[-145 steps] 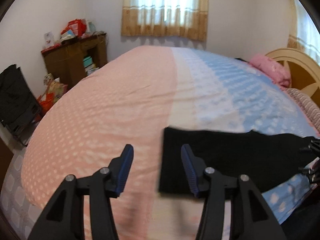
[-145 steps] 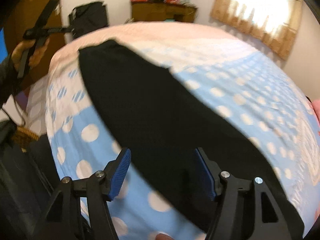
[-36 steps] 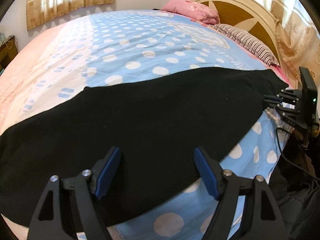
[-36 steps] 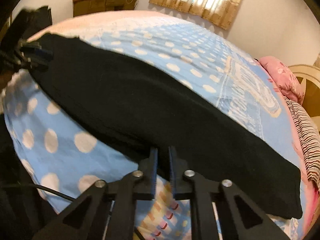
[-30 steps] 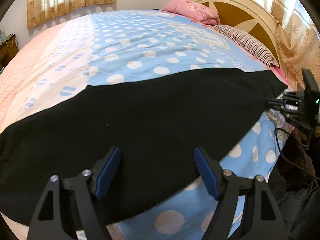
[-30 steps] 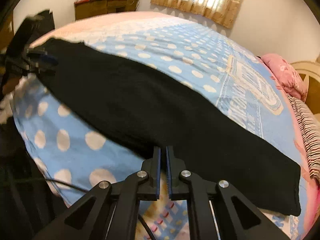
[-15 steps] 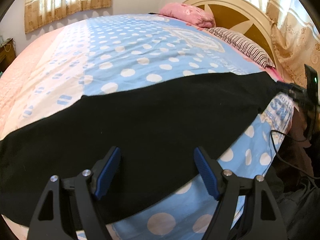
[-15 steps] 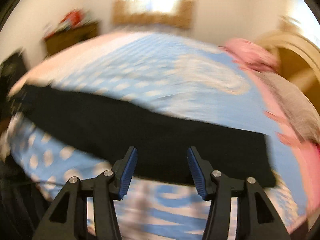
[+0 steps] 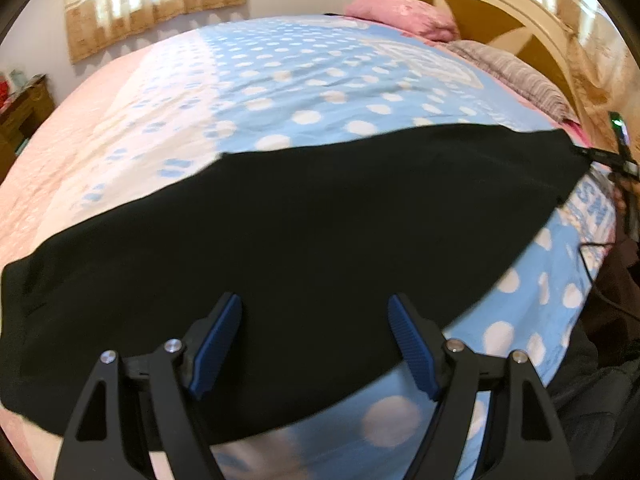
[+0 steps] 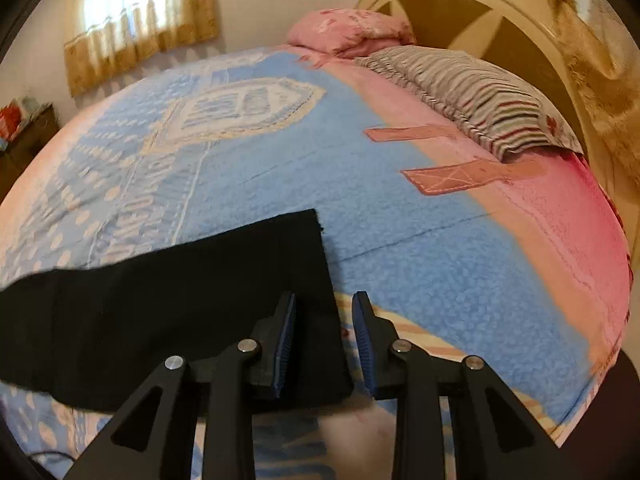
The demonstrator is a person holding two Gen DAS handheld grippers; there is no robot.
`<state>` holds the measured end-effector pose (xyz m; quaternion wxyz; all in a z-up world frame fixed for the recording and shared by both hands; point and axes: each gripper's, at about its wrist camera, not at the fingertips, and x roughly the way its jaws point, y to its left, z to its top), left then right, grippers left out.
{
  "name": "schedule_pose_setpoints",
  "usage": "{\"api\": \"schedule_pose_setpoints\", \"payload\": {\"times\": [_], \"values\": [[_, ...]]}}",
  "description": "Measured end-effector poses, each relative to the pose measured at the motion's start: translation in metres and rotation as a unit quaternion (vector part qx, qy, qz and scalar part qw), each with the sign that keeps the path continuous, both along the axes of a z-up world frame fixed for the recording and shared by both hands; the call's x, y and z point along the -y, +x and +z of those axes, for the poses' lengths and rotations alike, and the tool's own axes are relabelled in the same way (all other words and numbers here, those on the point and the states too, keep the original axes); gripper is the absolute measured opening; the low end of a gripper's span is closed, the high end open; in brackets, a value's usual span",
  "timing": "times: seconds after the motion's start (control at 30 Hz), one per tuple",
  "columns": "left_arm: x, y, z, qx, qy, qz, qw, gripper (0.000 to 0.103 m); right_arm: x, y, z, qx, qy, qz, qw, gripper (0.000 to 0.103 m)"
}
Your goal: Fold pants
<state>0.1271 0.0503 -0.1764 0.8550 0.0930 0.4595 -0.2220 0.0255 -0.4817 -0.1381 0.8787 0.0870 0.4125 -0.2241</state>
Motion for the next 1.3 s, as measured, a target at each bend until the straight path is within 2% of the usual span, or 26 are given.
{"api": "schedule_pose_setpoints", "payload": {"times": [0.07, 0.13, 0.2, 0.27, 0.37, 0.47, 0.5, 0.6, 0.63, 0.7, 0.77, 0.87, 0.93, 1.03, 1.13, 1.2, 1.3], "values": [[-0.012, 0.001, 0.005, 0.005, 0.005, 0.018, 0.9998, 0.079, -0.003, -0.003, 0.007, 0.012, -0.013, -0.013, 1.000, 0.032], [-0.038, 0.001, 0.020, 0.036, 0.014, 0.046, 0.9982, 0.079, -0.008, -0.007, 0.016, 0.024, -0.040, -0.015, 0.999, 0.032], [-0.066, 0.002, 0.032, 0.058, 0.027, 0.081, 0.9947, 0.079, -0.014, -0.012, 0.028, 0.047, -0.036, 0.002, 0.998, 0.037], [-0.103, 0.006, 0.042, 0.073, 0.044, 0.130, 0.9879, 0.079, -0.026, -0.013, 0.037, 0.070, -0.031, 0.022, 0.997, 0.050], [-0.147, 0.012, 0.048, 0.083, 0.053, 0.186, 0.9777, 0.079, -0.051, -0.005, 0.045, 0.088, -0.023, 0.061, 0.994, 0.050], [-0.180, 0.021, 0.040, 0.075, 0.064, 0.234, 0.9673, 0.079, -0.080, 0.011, 0.041, 0.080, -0.013, 0.112, 0.990, 0.050], [-0.185, 0.022, 0.038, 0.072, 0.059, 0.240, 0.9664, 0.079, -0.091, 0.016, 0.037, 0.076, -0.010, 0.130, 0.989, 0.050], [-0.198, 0.030, 0.023, 0.049, 0.039, 0.253, 0.9654, 0.078, -0.130, 0.035, 0.025, 0.057, 0.009, 0.198, 0.979, 0.050], [-0.198, 0.034, 0.017, 0.034, 0.021, 0.250, 0.9674, 0.078, -0.138, 0.039, 0.022, 0.053, 0.018, 0.213, 0.976, 0.050], [-0.193, 0.037, 0.011, 0.024, -0.002, 0.247, 0.9687, 0.077, -0.164, 0.051, 0.016, 0.039, 0.038, 0.261, 0.964, 0.050], [-0.183, 0.037, 0.011, 0.026, -0.004, 0.236, 0.9714, 0.075, -0.200, 0.063, 0.014, 0.025, 0.020, 0.314, 0.949, 0.050], [-0.176, 0.037, 0.012, 0.030, 0.006, 0.231, 0.9725, 0.072, -0.242, 0.077, 0.017, 0.016, -0.002, 0.363, 0.932, 0.050], [-0.176, 0.035, 0.012, 0.034, 0.022, 0.230, 0.9722, 0.061, -0.264, 0.089, 0.022, 0.018, -0.004, 0.386, 0.922, 0.050], [-0.182, 0.028, 0.016, 0.042, 0.014, 0.226, 0.9730, 0.042, -0.293, 0.109, 0.028, 0.023, 0.004, 0.415, 0.910, 0.050], [-0.178, 0.022, 0.019, 0.052, 0.024, 0.220, 0.9738, 0.033, -0.324, 0.135, 0.030, 0.019, 0.009, 0.440, 0.898, 0.050], [-0.178, 0.020, 0.025, 0.059, 0.023, 0.220, 0.9735, 0.030, -0.344, 0.150, 0.029, 0.010, 0.017, 0.459, 0.888, 0.050], [-0.194, 0.017, 0.037, 0.059, -0.014, 0.228, 0.9717, 0.030, -0.376, 0.169, 0.027, -0.003, 0.022, 0.482, 0.876, 0.050]]}}
